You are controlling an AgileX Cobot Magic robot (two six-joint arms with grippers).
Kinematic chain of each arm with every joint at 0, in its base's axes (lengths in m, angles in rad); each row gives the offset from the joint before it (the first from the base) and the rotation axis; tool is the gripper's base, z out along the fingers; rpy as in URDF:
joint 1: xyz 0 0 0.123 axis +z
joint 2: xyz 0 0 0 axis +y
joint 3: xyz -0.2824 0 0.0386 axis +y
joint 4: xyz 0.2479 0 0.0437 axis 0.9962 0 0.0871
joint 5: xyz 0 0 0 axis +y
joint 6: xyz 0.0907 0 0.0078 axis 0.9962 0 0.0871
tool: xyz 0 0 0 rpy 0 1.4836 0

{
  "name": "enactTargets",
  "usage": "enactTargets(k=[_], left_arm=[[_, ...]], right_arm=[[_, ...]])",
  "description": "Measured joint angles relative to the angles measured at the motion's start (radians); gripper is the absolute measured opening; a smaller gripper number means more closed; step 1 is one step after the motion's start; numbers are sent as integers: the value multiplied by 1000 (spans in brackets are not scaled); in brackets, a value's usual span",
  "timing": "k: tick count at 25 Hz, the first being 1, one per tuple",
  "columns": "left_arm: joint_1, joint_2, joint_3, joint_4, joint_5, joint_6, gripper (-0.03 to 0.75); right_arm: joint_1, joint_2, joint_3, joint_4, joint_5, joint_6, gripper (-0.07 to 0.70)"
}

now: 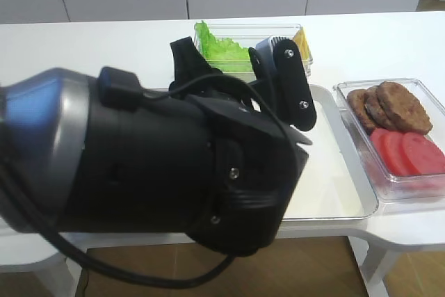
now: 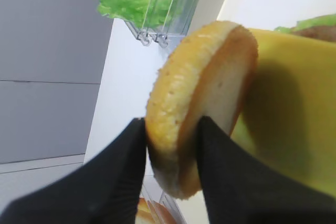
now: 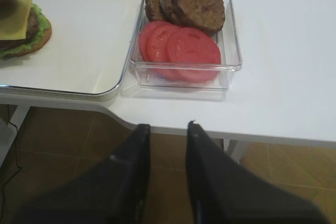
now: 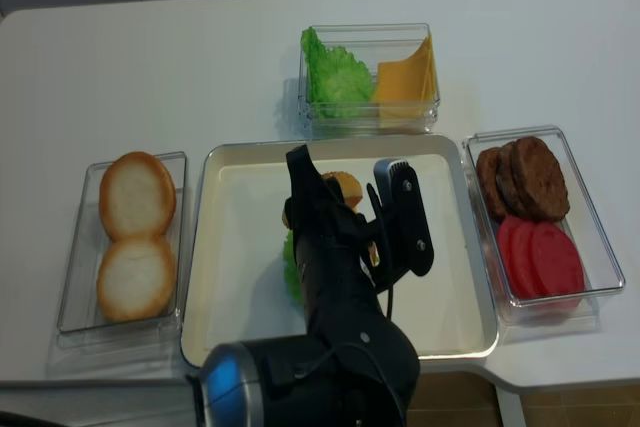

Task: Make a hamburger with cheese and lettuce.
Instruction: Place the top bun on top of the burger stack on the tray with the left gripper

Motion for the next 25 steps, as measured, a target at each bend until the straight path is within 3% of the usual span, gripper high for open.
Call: enactTargets(k=[25], left_arm=[[0,0,0,-23,3,0,311]], right_arm=[[0,0,0,0,0,0,193]])
